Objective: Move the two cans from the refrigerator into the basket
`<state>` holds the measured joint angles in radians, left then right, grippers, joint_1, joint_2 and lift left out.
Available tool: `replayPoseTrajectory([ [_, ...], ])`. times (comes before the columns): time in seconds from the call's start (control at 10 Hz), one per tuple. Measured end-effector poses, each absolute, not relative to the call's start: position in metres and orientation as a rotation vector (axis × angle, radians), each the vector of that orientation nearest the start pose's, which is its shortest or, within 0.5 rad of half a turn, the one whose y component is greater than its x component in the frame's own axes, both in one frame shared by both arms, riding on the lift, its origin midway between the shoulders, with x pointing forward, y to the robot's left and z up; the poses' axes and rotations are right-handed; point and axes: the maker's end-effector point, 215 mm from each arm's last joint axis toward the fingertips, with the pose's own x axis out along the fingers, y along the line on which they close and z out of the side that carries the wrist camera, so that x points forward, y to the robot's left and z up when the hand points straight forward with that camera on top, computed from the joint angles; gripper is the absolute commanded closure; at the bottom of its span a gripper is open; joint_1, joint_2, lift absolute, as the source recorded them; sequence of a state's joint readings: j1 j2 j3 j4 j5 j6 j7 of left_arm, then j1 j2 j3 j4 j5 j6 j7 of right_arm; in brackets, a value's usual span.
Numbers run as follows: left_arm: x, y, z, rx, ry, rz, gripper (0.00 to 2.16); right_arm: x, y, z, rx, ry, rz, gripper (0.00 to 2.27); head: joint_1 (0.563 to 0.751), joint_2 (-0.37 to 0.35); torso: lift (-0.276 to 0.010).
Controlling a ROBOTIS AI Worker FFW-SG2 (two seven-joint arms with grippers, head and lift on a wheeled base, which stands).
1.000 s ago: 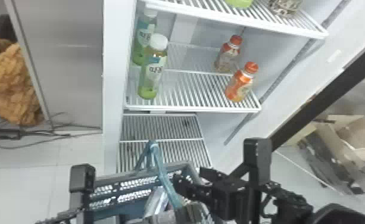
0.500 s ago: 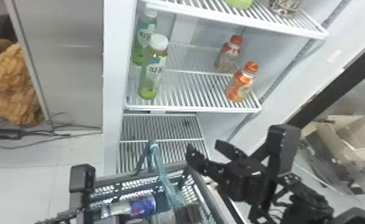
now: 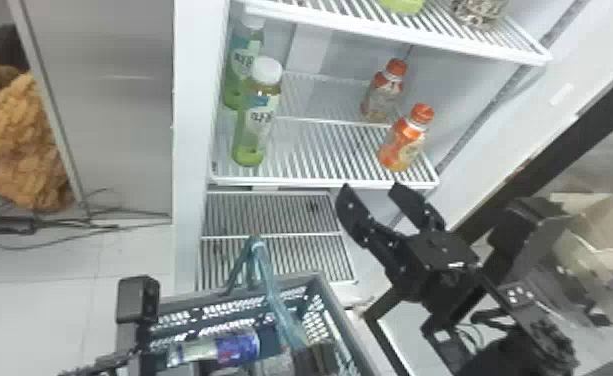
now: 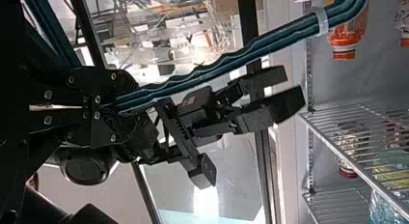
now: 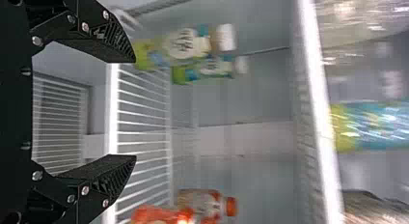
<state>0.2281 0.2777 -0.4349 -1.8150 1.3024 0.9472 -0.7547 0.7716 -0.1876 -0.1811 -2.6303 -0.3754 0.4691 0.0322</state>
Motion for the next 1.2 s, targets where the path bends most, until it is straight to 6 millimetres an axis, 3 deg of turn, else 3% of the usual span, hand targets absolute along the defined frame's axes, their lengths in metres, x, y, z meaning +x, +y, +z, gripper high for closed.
replayPoseTrajectory([
  [0.3, 0.212, -0.099, -0.312, -1.347, 0.837, -1.498, 1.18, 0.383, -0.246, -0.239, 0.134, 0.021, 0.122, 0.34, 0.695, -0.350, -0.276],
  [1.2, 0.211, -0.099, -0.312, -1.351, 0.841, -1.499, 1.18, 0.377, -0.272, -0.259, 0.113, -0.106, 0.045, 0.34, 0.695, -0.350, -0.276],
])
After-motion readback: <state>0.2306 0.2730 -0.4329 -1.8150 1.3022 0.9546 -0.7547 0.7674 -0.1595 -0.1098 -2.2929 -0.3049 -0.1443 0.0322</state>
